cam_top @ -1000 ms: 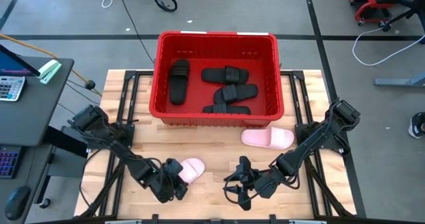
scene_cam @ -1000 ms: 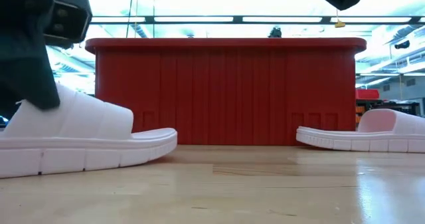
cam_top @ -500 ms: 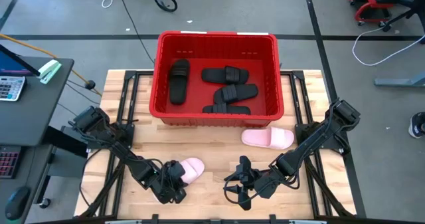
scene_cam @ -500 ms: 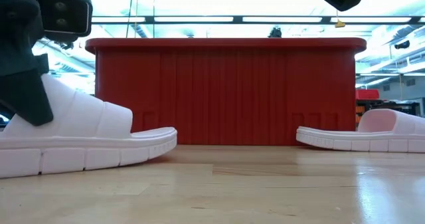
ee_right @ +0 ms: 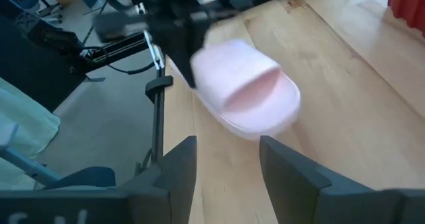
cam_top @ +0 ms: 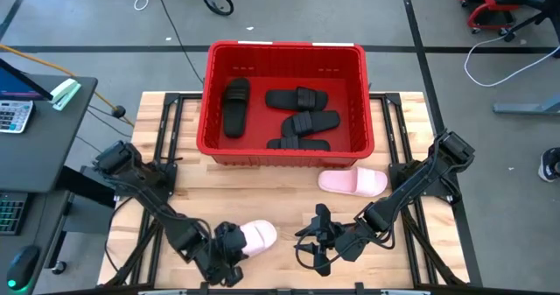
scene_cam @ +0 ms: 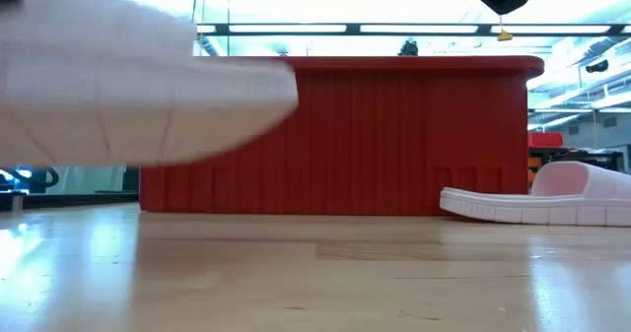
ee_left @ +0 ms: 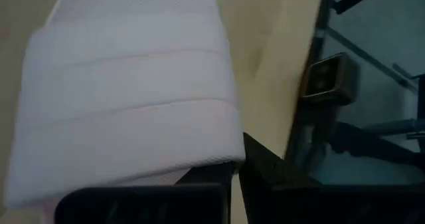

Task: Pick and place slides into bin
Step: Put the pink slipper into the red bin

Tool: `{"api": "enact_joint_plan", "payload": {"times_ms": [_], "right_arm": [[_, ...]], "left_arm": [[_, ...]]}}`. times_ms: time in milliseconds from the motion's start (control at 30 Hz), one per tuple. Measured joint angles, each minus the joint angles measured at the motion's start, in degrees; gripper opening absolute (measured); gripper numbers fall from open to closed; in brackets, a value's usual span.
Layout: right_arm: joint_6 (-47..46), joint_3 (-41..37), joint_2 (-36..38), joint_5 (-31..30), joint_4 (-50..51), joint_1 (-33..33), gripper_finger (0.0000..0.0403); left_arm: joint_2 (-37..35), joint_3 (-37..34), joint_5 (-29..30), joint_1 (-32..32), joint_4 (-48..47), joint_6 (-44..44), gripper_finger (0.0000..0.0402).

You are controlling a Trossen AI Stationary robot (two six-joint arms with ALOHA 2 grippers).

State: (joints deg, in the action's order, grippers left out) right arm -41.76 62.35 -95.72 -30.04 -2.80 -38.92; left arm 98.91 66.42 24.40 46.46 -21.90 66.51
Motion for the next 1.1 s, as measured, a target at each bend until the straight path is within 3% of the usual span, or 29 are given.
{"api": "enact_joint_plan", "payload": {"times_ms": [500,667,867,1100], "right_arm": [[0.00,0.00,0.00,0.00,-0.01,0.02,0.0169],[-0.01,0.00,0.00,-0.11,-0.01,0.02,0.0169],[-0.02,0.00,0.00,-0.11,-0.01,0.02,0.0169],[-0.02,0.00,0.00,-0.14,-0.01,0.04,0.0169]], "left_arm": [[-0.07,23.88,11.66,0.83,-28.77,-5.93,0.0012],[-0.09,32.03,18.39,-1.43,-37.50,-10.14,0.0012],[-0.13,41.18,21.01,-7.96,-50.36,-17.88,0.0012],[-0.20,48.05,19.90,-21.50,-58.75,-39.83,0.0012]]}}
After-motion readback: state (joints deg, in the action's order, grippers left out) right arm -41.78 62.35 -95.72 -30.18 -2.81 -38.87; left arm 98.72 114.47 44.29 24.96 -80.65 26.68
